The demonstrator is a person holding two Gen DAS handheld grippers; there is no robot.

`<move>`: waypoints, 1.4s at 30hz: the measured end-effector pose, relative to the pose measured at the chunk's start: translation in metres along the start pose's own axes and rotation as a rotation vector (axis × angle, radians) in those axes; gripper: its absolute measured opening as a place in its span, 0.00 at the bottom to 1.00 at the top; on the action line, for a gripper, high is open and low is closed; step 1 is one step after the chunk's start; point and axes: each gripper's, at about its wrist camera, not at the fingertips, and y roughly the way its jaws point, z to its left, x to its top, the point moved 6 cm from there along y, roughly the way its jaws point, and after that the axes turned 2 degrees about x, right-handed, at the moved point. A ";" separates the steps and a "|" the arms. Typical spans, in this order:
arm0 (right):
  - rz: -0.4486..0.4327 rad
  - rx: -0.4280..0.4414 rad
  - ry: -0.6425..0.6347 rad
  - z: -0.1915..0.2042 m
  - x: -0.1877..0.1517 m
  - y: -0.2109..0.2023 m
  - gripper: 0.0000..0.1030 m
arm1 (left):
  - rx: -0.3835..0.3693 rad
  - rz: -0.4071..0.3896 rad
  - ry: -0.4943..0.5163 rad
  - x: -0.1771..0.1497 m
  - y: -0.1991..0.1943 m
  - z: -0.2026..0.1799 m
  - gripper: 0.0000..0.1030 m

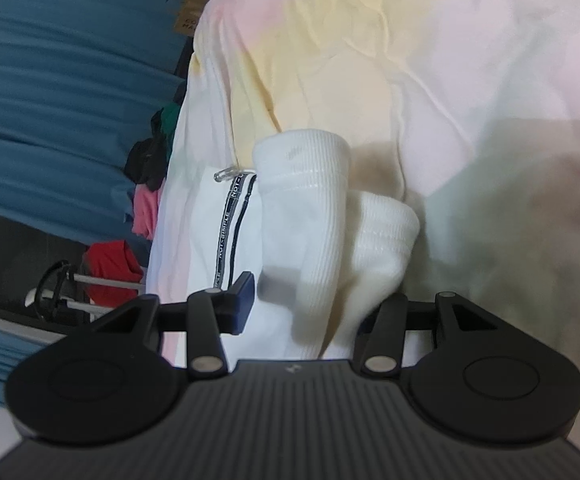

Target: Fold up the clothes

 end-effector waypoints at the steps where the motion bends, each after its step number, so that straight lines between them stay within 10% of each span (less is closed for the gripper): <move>1: -0.002 0.006 -0.009 0.001 0.000 0.000 0.48 | -0.008 -0.017 0.031 -0.004 -0.004 -0.011 0.71; 15: -0.091 0.096 -0.184 0.044 -0.002 -0.013 0.49 | -0.241 0.007 0.453 -0.082 0.052 -0.175 0.76; 25: 0.014 -0.077 -0.201 0.028 -0.009 0.020 0.48 | -0.162 0.087 0.547 -0.128 0.103 -0.179 0.78; 33: -0.076 0.087 -0.309 0.072 -0.016 0.010 0.48 | -0.157 0.085 0.548 -0.130 0.101 -0.179 0.78; 42: 0.002 -0.111 -0.361 0.056 -0.033 0.023 0.40 | -0.156 0.083 0.552 -0.132 0.097 -0.179 0.78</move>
